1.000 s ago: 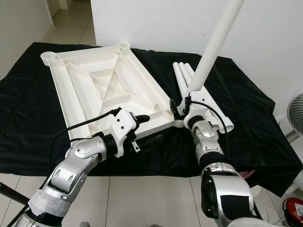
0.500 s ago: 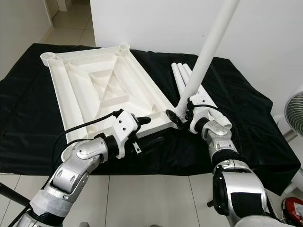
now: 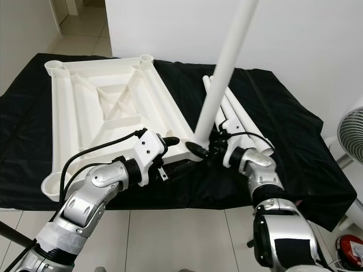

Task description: Building children table

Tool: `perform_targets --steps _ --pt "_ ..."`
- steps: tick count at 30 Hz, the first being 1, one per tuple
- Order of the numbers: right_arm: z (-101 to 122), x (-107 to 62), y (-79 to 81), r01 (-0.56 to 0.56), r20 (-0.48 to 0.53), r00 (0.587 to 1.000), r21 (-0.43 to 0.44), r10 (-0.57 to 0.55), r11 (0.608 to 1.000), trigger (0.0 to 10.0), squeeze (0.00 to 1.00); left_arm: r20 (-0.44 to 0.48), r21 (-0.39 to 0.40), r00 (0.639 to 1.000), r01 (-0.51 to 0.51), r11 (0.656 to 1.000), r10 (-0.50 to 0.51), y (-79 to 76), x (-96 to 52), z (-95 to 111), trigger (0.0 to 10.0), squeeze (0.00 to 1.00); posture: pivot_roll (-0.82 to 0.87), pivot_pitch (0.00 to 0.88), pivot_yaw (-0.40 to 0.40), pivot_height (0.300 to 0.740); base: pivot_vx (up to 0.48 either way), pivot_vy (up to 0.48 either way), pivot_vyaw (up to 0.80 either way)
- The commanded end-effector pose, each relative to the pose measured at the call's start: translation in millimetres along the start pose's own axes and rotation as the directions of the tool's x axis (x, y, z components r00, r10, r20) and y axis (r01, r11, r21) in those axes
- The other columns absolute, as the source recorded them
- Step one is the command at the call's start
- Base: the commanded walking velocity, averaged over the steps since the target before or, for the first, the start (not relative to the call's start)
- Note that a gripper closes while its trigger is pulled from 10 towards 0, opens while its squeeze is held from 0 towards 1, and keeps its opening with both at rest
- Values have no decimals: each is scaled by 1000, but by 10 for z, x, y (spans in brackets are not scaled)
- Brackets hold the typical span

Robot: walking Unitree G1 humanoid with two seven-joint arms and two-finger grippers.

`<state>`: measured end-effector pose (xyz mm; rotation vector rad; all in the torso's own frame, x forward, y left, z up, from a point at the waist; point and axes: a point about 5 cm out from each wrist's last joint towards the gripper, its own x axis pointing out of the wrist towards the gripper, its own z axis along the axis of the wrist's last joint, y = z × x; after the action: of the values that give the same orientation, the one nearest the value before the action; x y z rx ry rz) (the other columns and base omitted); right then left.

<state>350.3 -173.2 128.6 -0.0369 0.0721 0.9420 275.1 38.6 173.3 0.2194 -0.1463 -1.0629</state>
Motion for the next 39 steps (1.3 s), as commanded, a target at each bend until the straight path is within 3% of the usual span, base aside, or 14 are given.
perform_targets --steps 1,4,9,13,16,21,22,24,25,28,33,35,39 --pt "-205 90 202 -98 -42 994 71 102 993 10000 0 -12 18 1000 -13 1000 13 43 -5 -28 10000 0 -47 0 -84 740 0 0 0" --pt "-252 162 334 -144 -17 989 96 146 985 10000 0 -26 22 1000 -16 1000 17 93 -28 -69 10000 0 -59 0 -81 740 0 0 0" --pt "-271 168 366 -142 -6 990 109 144 984 10000 0 -39 28 999 -20 999 21 130 -56 -100 10000 0 -61 0 -79 740 0 0 0" --pt "-266 128 328 -86 5 996 94 86 992 10000 0 -50 38 998 -28 999 30 170 -92 -121 10000 0 -64 0 -74 740 0 0 0" --pt "-263 57 272 22 34 999 68 -24 997 10000 0 -51 30 997 -52 998 53 255 -162 -97 10000 0 -64 0 -62 740 0 0 0" --pt "-263 32 262 56 43 997 62 -59 997 10000 0 -47 25 997 -58 998 59 281 -186 -86 10000 0 -64 0 -62 740 0 0 0" --pt "-260 14 250 92 59 994 62 -96 994 10000 1000 -43 5 998 -40 999 41 287 -224 -68 10000 0 -61 0 -58 740 0 0 0" --pt "-251 4 246 108 68 991 63 -112 992 10000 941 -26 -23 1000 -8 1000 7 273 -264 -42 10000 0 -60 0 -58 740 0 0 0" --pt "-240 4 242 116 75 990 66 -120 991 10000 0 -15 -54 1000 25 998 -26 255 -300 -24 10000 0 -55 0 -58 740 0 0 0" --pt "-203 30 233 125 89 987 60 -130 990 10000 0 -20 -75 995 97 993 -98 197 -376 -36 10000 0 -53 0 -59 740 0 0 0" --pt "-177 52 226 133 101 985 57 -138 989 10000 0 -36 -75 991 124 989 -127 161 -406 -68 10000 0 -48 0 -59 740 0 0 0" --pt "-98 123 210 118 117 986 40 -122 992 10000 0 -99 -83 976 186 979 -194 46 -456 -196 10000 0 -34 0 -64 740 0 0 0" --pt "-32 198 205 85 116 989 22 -87 996 10000 0 -144 -85 968 197 977 -208 -26 -448 -311 10000 0 -23 0 -71 740 0 0 0"
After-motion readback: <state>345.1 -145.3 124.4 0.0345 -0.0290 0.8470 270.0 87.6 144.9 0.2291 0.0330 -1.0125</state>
